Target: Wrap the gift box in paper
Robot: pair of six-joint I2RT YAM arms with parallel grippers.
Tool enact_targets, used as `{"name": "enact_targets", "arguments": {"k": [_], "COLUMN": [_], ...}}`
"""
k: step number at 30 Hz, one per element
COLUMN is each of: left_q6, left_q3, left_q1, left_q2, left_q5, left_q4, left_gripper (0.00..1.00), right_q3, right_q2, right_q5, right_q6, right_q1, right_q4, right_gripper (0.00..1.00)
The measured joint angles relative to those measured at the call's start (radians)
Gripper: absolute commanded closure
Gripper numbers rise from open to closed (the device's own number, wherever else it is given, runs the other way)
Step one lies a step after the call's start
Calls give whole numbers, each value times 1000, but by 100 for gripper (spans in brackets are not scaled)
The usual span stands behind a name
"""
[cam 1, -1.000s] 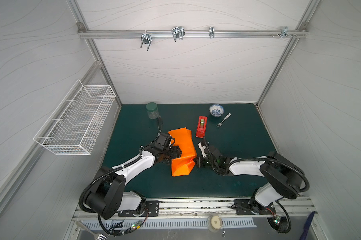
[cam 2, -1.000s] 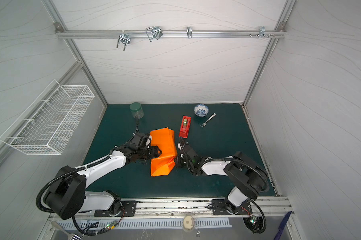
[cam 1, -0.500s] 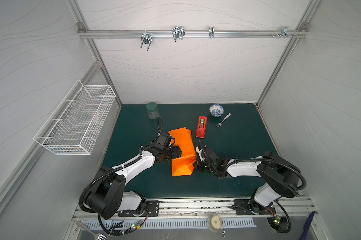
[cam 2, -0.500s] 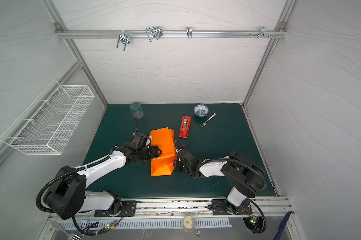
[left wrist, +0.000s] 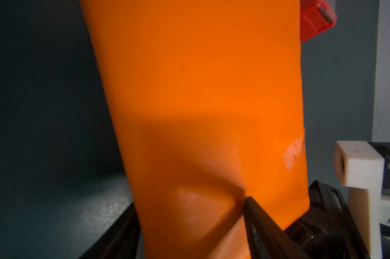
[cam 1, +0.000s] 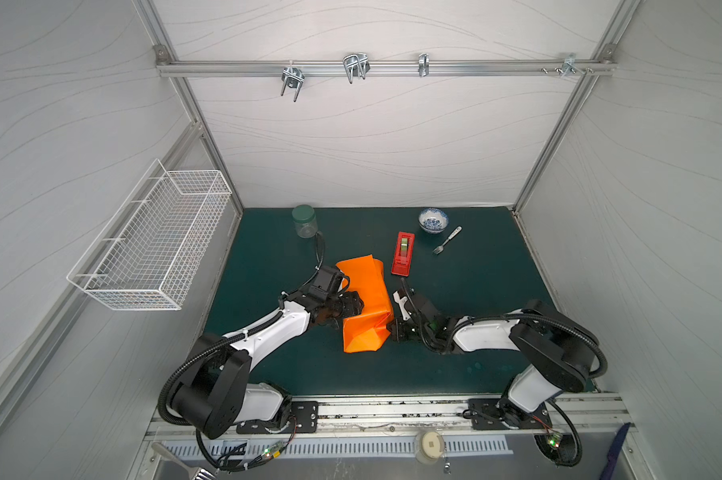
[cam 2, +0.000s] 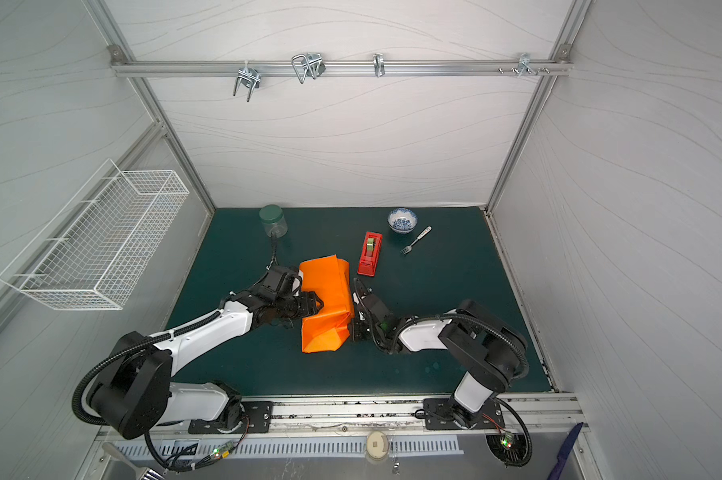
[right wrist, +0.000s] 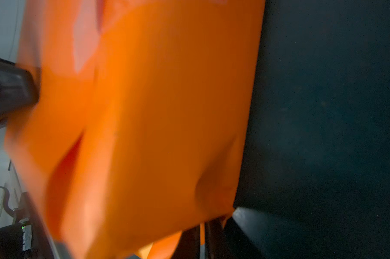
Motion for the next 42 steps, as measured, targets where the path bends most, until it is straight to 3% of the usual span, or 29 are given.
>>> {"name": "enact_targets", "arguments": {"k": [27, 34, 42], "left_q6": [6, 7, 7], "left_q3": [0, 0, 0], "left_q1": [0, 0, 0], "left_q2": [0, 0, 0], "left_q5": [0, 0, 0], "left_q4": [1, 1, 2], "left_gripper": [29, 29, 29], "right_q3": [-1, -1, -2], "right_q2": [3, -82, -16], "right_q5": [-20, -12, -13], "right_q6": [-4, -7, 9], "right_q1": [-32, 8, 45], "right_q4": [25, -5, -1], "right_gripper": [91, 90, 92]}}
